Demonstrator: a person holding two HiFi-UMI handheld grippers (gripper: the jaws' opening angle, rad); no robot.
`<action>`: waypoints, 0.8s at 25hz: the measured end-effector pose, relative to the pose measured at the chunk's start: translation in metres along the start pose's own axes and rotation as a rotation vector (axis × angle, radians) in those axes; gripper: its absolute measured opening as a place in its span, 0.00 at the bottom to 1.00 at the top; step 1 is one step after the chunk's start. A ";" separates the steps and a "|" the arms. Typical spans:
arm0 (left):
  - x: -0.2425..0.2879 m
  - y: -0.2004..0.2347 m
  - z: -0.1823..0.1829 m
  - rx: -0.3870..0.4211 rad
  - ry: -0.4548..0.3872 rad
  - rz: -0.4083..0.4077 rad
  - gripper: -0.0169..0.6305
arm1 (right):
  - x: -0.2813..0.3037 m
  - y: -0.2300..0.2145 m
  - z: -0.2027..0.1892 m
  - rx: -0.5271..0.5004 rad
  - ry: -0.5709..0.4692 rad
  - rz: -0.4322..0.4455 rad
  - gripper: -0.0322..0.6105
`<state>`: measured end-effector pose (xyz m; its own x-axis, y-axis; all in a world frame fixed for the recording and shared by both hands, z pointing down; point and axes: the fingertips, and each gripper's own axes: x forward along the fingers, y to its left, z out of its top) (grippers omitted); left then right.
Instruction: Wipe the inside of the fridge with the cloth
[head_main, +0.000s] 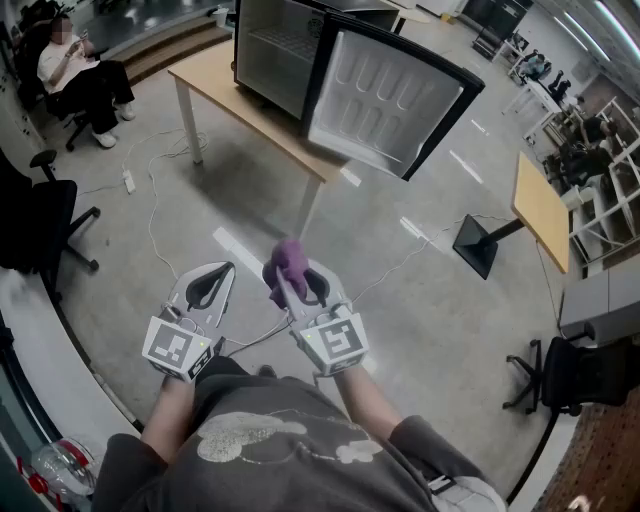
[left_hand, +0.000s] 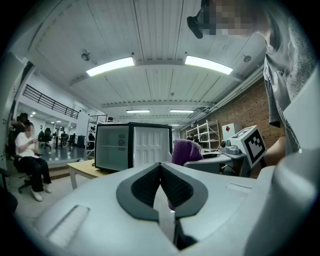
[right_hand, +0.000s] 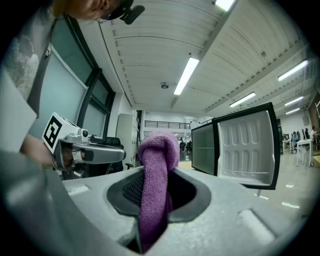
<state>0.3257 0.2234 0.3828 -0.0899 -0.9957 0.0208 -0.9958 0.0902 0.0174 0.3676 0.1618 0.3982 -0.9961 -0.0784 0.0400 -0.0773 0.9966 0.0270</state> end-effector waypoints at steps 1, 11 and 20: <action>-0.001 0.000 0.000 -0.001 0.001 0.003 0.05 | -0.001 0.001 -0.002 0.002 0.006 0.001 0.17; -0.015 -0.006 -0.007 0.008 0.023 0.018 0.05 | -0.002 0.012 -0.011 -0.004 0.021 0.020 0.17; -0.019 -0.003 -0.009 -0.004 0.024 0.021 0.05 | -0.003 0.017 -0.006 0.018 -0.001 0.017 0.17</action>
<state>0.3309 0.2421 0.3911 -0.1104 -0.9929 0.0450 -0.9936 0.1114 0.0211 0.3696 0.1791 0.4047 -0.9973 -0.0610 0.0398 -0.0608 0.9981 0.0084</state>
